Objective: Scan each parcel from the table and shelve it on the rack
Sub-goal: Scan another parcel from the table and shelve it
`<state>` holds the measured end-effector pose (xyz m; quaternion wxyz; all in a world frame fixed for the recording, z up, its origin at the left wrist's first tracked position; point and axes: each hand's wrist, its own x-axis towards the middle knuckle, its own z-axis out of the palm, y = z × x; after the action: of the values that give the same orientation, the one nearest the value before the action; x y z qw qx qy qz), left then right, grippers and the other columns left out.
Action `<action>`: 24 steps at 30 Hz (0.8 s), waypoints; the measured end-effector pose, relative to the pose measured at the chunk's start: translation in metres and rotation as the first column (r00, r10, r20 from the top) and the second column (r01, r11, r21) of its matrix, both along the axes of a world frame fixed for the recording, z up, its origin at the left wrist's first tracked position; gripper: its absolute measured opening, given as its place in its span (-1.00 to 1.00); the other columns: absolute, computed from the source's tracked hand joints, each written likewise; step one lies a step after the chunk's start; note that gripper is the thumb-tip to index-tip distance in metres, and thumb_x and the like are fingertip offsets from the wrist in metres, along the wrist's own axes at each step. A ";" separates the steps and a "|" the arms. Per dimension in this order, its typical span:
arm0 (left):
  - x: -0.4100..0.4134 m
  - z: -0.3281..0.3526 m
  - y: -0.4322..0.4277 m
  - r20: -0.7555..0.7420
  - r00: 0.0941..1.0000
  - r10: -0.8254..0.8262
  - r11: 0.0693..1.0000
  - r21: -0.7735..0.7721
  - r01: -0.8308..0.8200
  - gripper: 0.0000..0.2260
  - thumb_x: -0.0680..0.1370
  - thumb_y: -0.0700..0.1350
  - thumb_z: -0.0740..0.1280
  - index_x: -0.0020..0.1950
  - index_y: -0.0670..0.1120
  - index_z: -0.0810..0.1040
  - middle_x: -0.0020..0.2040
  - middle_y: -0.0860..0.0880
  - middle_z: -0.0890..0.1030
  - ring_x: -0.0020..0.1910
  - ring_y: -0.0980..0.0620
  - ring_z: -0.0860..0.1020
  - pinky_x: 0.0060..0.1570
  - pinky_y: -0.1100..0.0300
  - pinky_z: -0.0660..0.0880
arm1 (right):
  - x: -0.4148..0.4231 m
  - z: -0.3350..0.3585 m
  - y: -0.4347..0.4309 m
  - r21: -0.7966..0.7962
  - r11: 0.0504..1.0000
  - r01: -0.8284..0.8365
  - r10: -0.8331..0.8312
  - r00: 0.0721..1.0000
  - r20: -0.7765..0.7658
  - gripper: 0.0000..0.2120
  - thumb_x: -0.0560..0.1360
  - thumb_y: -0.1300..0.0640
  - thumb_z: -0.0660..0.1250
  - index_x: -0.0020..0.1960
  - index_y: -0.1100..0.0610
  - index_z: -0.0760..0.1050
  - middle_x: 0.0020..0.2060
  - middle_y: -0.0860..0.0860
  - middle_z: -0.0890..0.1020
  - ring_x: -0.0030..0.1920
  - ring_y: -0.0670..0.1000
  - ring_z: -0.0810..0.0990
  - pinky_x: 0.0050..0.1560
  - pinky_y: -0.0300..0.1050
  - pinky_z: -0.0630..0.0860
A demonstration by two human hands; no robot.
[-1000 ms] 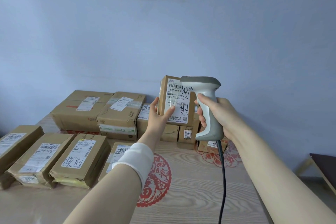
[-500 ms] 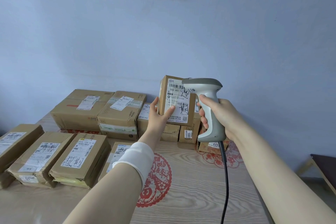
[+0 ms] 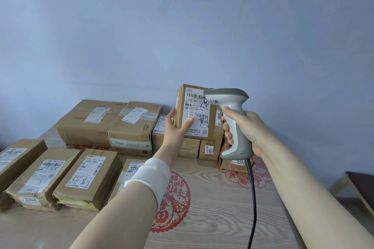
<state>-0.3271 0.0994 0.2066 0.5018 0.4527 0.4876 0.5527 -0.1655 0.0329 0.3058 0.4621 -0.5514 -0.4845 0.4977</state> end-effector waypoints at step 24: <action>-0.079 -0.020 -0.058 0.160 0.963 0.216 0.964 -0.190 -0.184 -0.25 0.42 0.08 0.46 0.50 0.02 0.15 0.26 -0.08 0.54 0.21 -0.06 0.55 0.34 -0.12 0.37 | -0.064 -0.031 0.003 -0.066 0.962 -0.265 0.249 0.950 -0.188 -0.65 0.54 -0.02 0.28 -0.27 0.23 0.48 -0.47 0.09 0.50 -0.55 -0.02 0.42 -0.51 -0.24 0.41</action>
<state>-0.4059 0.0411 0.1869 0.5226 0.3039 0.5298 0.5948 -0.2299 0.0356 0.2744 0.4095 -0.4572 -0.4858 0.6222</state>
